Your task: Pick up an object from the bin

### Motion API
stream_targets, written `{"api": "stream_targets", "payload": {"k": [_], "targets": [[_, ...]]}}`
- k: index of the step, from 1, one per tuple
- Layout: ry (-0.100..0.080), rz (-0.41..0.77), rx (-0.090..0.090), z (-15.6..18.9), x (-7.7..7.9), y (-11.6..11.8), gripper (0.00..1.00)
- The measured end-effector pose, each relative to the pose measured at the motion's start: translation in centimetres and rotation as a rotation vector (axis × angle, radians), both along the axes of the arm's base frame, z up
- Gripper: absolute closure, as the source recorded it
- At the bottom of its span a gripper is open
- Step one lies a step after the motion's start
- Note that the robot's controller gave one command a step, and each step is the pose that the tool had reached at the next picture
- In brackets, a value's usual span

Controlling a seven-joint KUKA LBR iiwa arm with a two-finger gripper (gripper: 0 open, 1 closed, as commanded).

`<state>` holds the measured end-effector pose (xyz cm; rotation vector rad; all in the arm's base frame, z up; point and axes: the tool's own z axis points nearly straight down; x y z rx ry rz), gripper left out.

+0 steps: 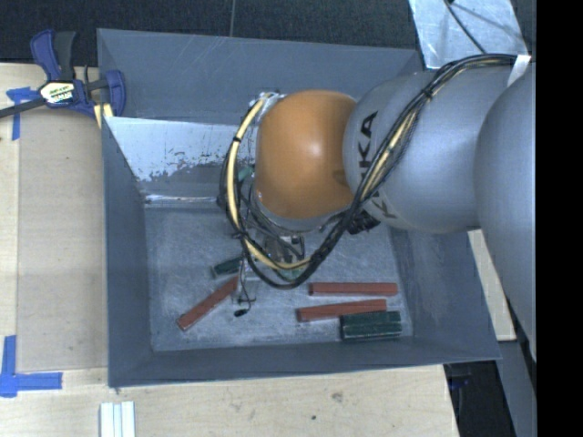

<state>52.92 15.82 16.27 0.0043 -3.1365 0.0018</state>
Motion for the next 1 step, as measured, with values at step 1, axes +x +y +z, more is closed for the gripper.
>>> {"api": "stream_targets", "payload": {"k": [1], "targets": [[0.0, 0.009, 0.001, -9.72, -0.92, 0.72, 0.0]]}}
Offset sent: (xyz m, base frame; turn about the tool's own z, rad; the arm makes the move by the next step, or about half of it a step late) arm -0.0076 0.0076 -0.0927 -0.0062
